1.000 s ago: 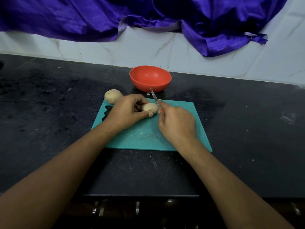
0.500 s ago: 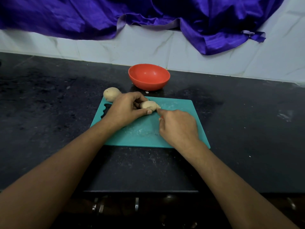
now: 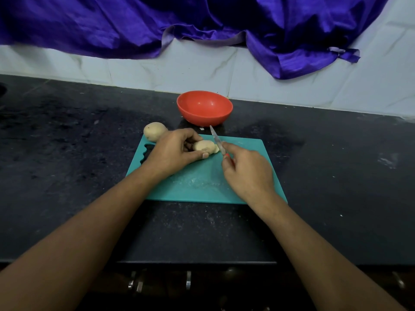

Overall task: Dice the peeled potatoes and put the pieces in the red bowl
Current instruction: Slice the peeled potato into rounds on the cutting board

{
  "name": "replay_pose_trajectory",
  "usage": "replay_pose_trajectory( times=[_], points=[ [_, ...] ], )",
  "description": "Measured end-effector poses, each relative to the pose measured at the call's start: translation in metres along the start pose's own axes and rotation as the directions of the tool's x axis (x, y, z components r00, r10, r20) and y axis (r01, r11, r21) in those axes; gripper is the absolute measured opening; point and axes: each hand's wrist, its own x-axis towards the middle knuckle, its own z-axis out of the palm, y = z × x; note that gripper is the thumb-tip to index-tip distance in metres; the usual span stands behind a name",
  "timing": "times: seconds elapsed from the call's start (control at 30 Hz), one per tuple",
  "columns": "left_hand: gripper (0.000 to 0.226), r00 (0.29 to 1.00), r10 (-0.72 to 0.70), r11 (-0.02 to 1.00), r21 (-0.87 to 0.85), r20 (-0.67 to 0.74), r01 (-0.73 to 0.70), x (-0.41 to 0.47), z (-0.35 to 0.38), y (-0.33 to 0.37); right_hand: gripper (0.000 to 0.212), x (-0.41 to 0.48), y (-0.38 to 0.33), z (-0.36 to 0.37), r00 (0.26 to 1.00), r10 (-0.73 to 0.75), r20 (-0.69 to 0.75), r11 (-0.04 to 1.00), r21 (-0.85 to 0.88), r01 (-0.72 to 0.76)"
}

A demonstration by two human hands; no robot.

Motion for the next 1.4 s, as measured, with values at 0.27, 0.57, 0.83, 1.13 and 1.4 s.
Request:
replay_pose_trajectory(
  times=[0.27,0.57,0.83,1.13,1.4],
  points=[
    [0.033,1.0,0.004,1.0,-0.003,-0.006,-0.004,0.0,0.0,0.0,0.042,0.004,-0.003,0.004,0.999,-0.034,-0.007,0.999,-0.001,0.034],
    [0.035,1.0,-0.003,1.0,0.015,-0.012,0.003,0.0,0.0,0.0,0.043,0.007,-0.007,0.005,0.999,-0.038,-0.01,0.999,-0.005,0.038],
    [0.036,1.0,0.009,1.0,0.014,-0.012,-0.009,0.0,0.0,0.0,0.043,0.009,-0.007,0.006,0.999,-0.037,0.002,0.998,-0.04,0.037],
    [0.034,1.0,0.017,0.999,0.027,-0.009,-0.017,0.001,0.0,0.001,0.044,0.015,-0.008,0.004,0.998,-0.065,0.012,0.996,-0.054,0.065],
    [0.032,0.999,0.038,0.999,0.035,-0.012,-0.038,0.0,0.0,0.0,0.042,0.02,-0.007,0.0,0.994,-0.106,0.043,0.989,-0.101,0.109]
  ],
)
